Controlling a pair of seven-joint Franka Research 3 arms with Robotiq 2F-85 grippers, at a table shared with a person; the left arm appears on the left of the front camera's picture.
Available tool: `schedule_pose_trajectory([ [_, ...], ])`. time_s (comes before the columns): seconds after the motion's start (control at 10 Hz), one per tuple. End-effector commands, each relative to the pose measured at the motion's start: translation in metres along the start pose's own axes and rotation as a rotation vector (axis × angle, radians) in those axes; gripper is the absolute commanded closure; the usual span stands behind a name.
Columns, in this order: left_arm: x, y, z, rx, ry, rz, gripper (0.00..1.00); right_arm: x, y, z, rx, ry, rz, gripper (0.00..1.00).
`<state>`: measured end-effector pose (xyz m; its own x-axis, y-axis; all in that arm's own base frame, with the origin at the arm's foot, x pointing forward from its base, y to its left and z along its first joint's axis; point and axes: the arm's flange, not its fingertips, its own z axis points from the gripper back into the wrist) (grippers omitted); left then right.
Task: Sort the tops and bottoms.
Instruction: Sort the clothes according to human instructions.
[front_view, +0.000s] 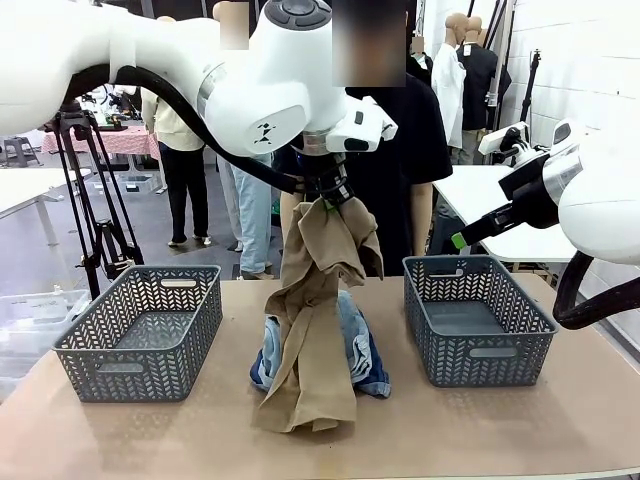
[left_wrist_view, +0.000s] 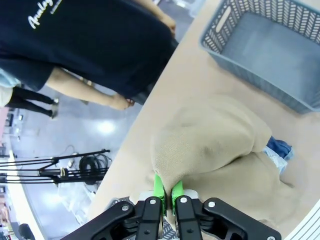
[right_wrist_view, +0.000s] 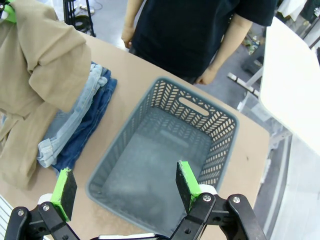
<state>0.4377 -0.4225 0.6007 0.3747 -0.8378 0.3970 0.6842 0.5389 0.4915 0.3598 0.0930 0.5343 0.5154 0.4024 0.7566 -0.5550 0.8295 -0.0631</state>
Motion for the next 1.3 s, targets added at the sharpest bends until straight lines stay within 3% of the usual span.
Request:
schedule_pose_trajectory([
  [0.0, -0.0006, 0.0047, 0.007, -0.013, -0.008, -0.011, 1.0, -0.0011, -0.0017, -0.0016, 0.011, 0.0, 0.003, 0.0],
  [1.2, -0.0006, 0.0047, 0.007, -0.013, -0.008, -0.011, 1.0, -0.0011, -0.0017, -0.0016, 0.011, 0.0, 0.003, 0.0],
])
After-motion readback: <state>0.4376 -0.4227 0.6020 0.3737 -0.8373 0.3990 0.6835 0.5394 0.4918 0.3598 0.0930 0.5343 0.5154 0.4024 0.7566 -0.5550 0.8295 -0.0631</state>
